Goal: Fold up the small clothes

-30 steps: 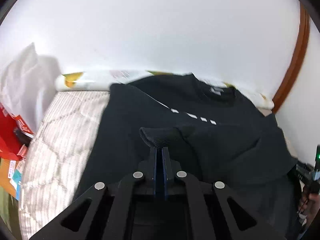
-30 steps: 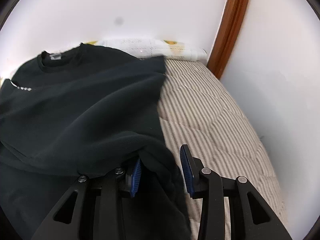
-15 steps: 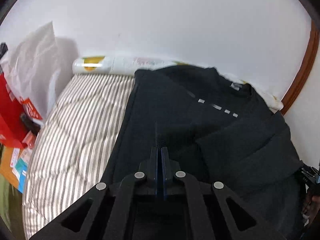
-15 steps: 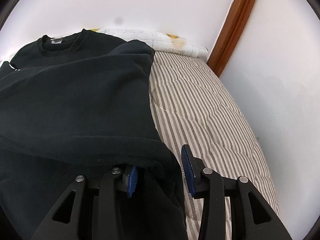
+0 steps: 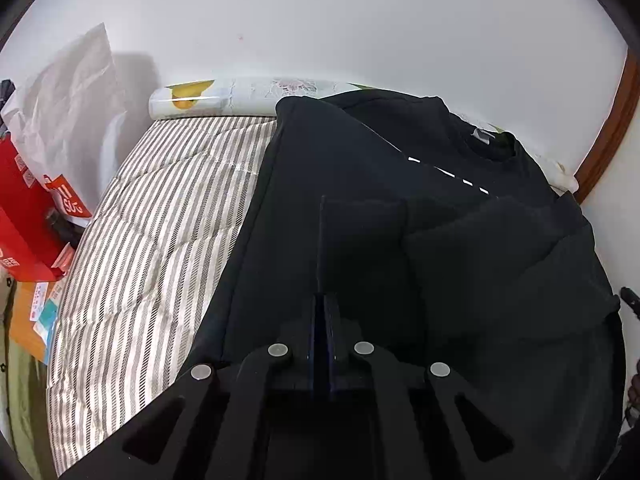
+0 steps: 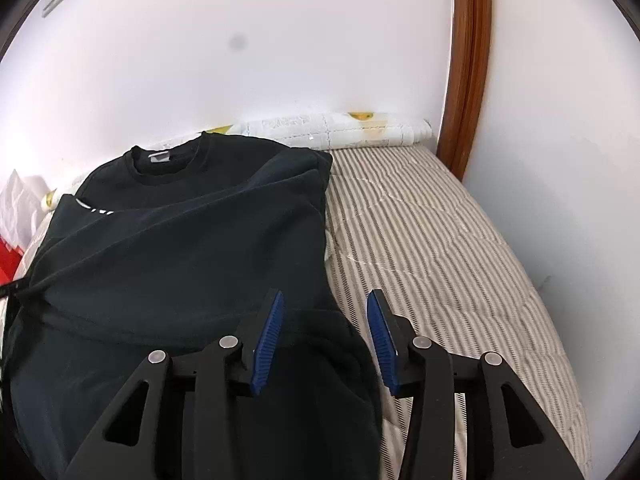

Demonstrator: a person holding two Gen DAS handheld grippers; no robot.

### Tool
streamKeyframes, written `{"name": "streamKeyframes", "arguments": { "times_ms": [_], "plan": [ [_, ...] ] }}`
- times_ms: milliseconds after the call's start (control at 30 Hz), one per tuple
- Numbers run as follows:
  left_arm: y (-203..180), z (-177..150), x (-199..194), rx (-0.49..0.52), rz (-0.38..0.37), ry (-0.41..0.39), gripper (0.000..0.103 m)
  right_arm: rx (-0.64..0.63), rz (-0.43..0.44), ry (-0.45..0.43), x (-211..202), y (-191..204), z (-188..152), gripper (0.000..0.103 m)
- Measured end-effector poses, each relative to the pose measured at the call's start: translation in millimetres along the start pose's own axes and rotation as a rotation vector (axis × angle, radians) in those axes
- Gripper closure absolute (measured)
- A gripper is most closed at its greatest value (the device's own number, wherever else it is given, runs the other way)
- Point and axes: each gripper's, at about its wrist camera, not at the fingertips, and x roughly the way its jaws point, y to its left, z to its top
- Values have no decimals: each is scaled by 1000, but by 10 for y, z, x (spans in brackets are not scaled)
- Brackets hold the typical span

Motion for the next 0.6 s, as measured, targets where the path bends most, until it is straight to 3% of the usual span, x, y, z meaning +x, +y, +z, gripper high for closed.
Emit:
{"name": "streamKeyframes", "arguments": {
  "times_ms": [100,200,400,600],
  "plan": [
    [29,-46,-63,-5,5,2,97,3,-65,79,308,-33,-80,59],
    [55,-84,-128,-7,4,8,96,66,-30,102,374,-148,-142,55],
    [88,-226,-380,-10,0,-6,92,64,-72,56,-6,-169,-237,52],
    [86,-444,-663,-16,12,-25,90,87,-57,60,-499,-262,-506,52]
  ]
}}
